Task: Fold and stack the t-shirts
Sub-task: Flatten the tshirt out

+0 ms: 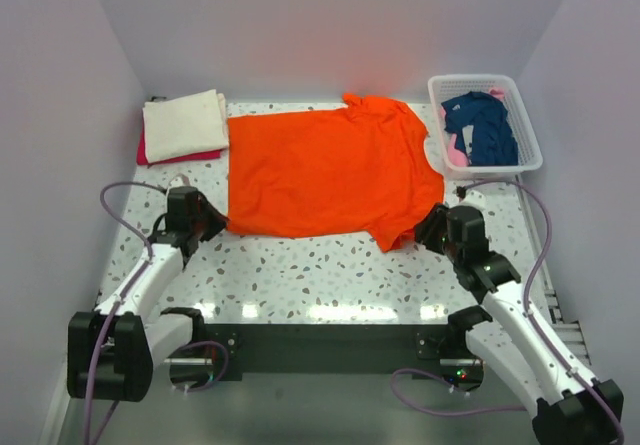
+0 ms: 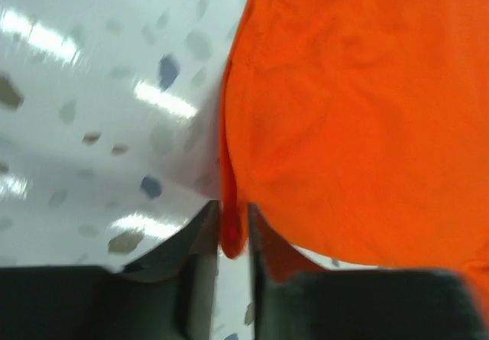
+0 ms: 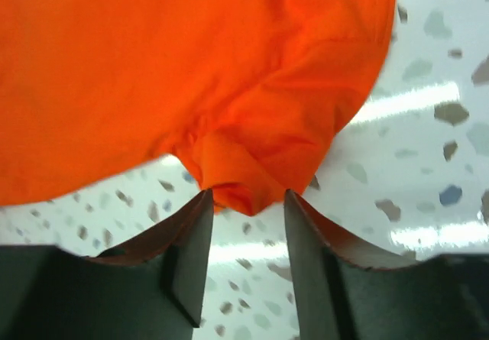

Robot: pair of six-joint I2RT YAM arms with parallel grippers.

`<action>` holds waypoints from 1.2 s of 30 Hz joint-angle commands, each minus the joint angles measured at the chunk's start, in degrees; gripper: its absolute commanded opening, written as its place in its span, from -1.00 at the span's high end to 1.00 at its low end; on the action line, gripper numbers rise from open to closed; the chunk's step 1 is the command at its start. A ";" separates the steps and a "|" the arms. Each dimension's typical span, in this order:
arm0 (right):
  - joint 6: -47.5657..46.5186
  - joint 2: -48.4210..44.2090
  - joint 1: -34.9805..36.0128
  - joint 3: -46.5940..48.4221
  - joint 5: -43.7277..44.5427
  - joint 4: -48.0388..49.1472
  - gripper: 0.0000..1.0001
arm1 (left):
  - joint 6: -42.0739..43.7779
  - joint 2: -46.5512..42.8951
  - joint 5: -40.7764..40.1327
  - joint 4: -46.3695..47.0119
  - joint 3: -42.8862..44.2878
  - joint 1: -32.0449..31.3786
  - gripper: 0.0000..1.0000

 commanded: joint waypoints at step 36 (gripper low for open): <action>1.54 11.24 -0.22 5.19 11.04 -6.24 -0.33 | -16.73 3.63 -14.44 -9.73 -8.58 -12.39 -0.01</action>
